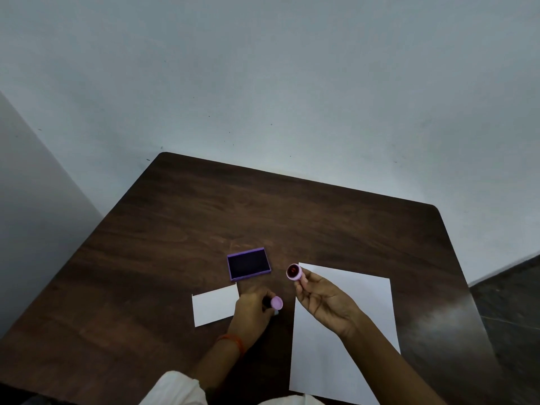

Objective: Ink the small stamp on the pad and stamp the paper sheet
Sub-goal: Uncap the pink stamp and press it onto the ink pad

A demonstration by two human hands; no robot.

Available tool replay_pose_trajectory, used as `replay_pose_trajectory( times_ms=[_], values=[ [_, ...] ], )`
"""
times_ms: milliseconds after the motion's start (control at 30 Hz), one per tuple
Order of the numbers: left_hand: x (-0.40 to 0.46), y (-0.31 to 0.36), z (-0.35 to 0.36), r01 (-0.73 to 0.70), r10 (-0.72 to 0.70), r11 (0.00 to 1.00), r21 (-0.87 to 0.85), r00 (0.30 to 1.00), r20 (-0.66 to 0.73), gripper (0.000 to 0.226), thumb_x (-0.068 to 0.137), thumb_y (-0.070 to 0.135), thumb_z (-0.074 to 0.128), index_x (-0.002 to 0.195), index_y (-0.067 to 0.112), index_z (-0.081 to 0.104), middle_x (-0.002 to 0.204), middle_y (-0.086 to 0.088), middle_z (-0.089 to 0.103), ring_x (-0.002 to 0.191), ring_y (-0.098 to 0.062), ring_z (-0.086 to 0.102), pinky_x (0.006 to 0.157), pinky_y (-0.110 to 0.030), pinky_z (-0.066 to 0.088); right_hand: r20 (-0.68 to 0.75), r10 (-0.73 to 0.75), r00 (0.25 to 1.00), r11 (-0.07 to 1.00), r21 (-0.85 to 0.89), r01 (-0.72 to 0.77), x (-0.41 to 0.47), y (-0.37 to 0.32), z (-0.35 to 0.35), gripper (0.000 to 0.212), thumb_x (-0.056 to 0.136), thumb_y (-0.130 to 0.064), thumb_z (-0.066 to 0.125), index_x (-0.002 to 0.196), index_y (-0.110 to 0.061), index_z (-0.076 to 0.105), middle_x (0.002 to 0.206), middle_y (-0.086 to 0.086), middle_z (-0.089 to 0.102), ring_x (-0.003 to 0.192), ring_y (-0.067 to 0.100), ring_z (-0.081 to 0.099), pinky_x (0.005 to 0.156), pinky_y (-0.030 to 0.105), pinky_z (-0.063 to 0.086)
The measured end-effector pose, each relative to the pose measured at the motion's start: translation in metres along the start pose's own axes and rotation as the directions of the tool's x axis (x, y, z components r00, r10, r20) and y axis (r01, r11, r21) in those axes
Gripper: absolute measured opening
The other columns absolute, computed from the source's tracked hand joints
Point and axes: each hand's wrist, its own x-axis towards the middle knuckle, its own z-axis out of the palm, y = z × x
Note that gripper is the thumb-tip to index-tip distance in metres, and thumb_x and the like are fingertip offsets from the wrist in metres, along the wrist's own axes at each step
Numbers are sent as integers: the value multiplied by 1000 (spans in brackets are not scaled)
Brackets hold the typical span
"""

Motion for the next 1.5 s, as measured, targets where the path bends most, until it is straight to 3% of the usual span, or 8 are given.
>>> replay_pose_trajectory(
  times_ms=[400, 633, 767, 900, 1000, 1133, 1267, 1500],
  values=[
    [11, -8, -48, -81, 86, 996, 29, 967, -239, 35, 73, 19, 74, 107, 22, 63, 111, 2, 62, 75, -2, 53, 68, -5, 37, 76, -9, 997, 999, 48, 5, 12, 2, 16, 23, 67, 2, 61, 84, -5, 75, 87, 12, 77, 75, 17, 73, 61, 23, 60],
    [31, -40, -85, 34, -2, 986, 164, 981, -195, 67, 74, 34, 71, 133, 23, 41, 141, -1, 41, 129, -20, 33, 104, -34, 34, -54, -122, 991, 960, -259, 104, 37, 2, 32, 22, 83, 1, 57, 90, -12, 73, 91, 6, 76, 84, 16, 71, 65, 20, 59],
    [41, -50, -86, 34, -23, 980, 196, 998, -54, 78, 76, 42, 68, 140, 22, 29, 147, -5, 31, 134, -23, 26, 109, -38, 30, -130, -325, 937, 653, -748, 122, 61, 10, 54, 18, 80, -7, 67, 98, -11, 67, 96, 6, 70, 85, 14, 67, 58, 15, 56],
    [47, -59, -85, -17, 21, 974, 228, 1000, -12, 79, 74, 46, 68, 140, 19, 32, 143, -8, 35, 128, -24, 27, 106, -36, 30, 154, -502, 851, 112, -964, 240, 81, 23, 74, 10, 80, -15, 66, 89, -12, 69, 89, 6, 69, 82, 18, 64, 71, 26, 54],
    [50, -64, -85, -41, 45, 979, 198, 999, -16, 77, 72, 43, 71, 137, 18, 38, 140, -8, 38, 126, -25, 28, 105, -37, 31, 343, -426, 837, -213, -937, 276, 100, 33, 82, 18, 84, -6, 56, 99, -4, 64, 103, 18, 64, 94, 29, 59, 83, 36, 48],
    [51, -68, -84, -49, 56, 987, 152, 998, -36, 73, 71, 40, 73, 135, 20, 42, 138, -6, 40, 124, -23, 29, 103, -34, 31, 281, -118, 952, -541, -823, 176, 118, 42, 86, 33, 90, -6, 42, 122, -2, 49, 131, 19, 49, 121, 32, 45, 101, 35, 37],
    [51, -69, -84, -62, 70, 990, 126, 996, -58, 72, 71, 41, 73, 133, 20, 44, 136, -3, 42, 121, -22, 30, 102, -32, 31, 431, -83, 899, -678, -686, 266, 111, 46, 76, 39, 89, -6, 44, 128, -2, 42, 135, 19, 45, 125, 30, 40, 102, 37, 36],
    [51, -69, -83, -70, 77, 991, 114, 995, -65, 69, 72, 39, 73, 132, 22, 45, 136, -1, 43, 117, -22, 32, 100, -31, 32, 339, -231, 912, -583, -798, 149, 115, 60, 82, 37, 90, -16, 50, 125, -4, 44, 129, 15, 49, 117, 26, 46, 97, 33, 37]
  ],
)
